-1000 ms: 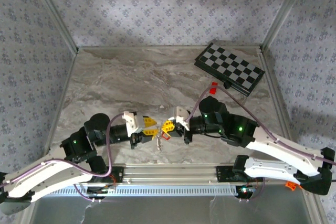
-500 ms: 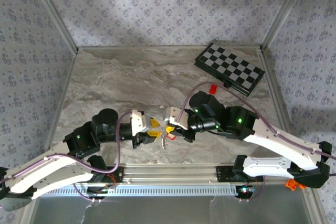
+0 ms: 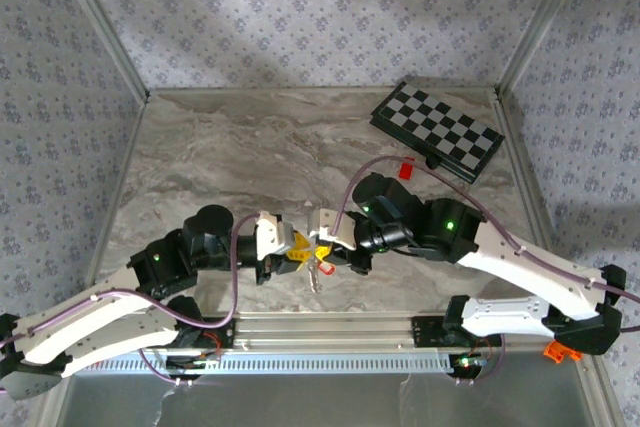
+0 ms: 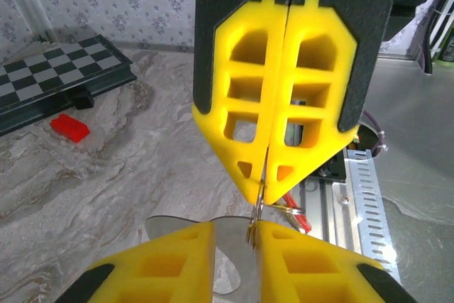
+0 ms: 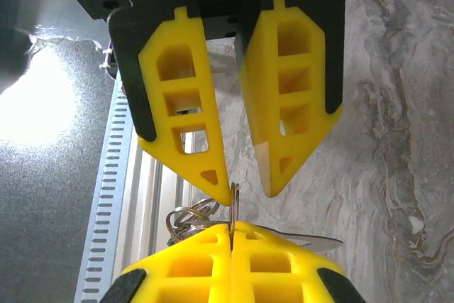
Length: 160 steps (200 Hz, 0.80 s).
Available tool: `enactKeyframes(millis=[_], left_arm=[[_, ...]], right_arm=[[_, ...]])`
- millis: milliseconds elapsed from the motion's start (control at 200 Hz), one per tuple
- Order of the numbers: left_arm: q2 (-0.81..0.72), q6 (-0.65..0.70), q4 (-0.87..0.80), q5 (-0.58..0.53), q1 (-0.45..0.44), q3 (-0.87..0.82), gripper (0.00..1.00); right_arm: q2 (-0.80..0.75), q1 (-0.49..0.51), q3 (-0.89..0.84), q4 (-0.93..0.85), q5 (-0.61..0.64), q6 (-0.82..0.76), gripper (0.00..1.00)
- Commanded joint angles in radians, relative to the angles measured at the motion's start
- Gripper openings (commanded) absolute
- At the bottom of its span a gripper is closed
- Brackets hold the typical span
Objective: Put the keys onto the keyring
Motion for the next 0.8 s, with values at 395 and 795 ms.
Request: enactKeyframes(millis=[395,795], left_arm=[[0.015,0.021,0.068,0.053,-0.001,0.021,0.0],[-0.083,-0.017,0.249,0.04,0.0,-0.058,0.0]], right_arm=[[-0.015,-0.003,0.009,0.031,-0.053,-0.007,0.0],[-0.102,-0.019,-0.121,0.2,-0.045,0.049,0.18]])
